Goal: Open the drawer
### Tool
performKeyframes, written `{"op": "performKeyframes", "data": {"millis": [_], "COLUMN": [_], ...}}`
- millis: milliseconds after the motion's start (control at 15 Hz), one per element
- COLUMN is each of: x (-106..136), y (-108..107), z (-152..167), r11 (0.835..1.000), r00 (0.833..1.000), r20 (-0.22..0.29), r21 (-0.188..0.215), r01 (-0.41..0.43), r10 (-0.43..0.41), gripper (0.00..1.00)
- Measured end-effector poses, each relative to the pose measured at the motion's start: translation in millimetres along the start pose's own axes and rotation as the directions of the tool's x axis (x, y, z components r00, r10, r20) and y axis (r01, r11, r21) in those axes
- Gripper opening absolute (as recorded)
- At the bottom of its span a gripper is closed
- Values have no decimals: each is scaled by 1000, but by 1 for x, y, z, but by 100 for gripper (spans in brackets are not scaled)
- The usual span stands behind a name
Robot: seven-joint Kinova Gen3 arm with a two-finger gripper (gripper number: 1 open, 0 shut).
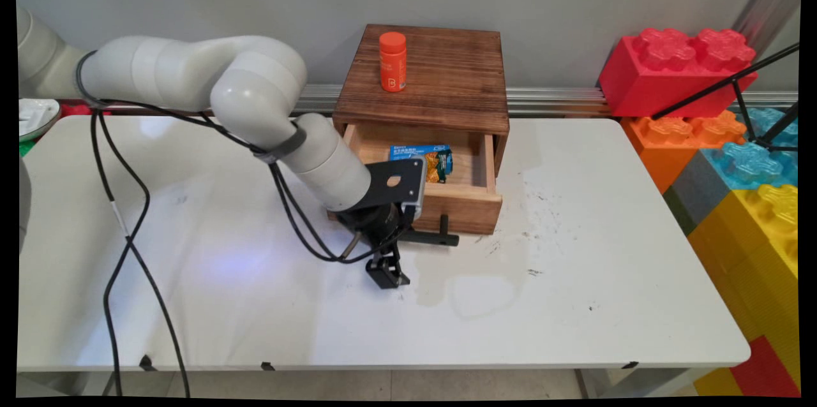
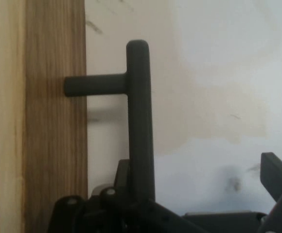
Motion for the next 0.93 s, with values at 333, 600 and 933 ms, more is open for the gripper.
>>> {"op": "performKeyframes", "data": {"millis": [333, 600, 933], "x": [0, 0, 2], "y": [19, 36, 56], "z": [-4, -7, -11], "r11": [1000, 1000, 1000], "r00": [1000, 1000, 1000], "r20": [2, -3, -16], "r21": [-6, -13, -29], "r01": [5, 10, 11], "r10": [-4, -10, -11], "gripper": [100, 100, 100]}}
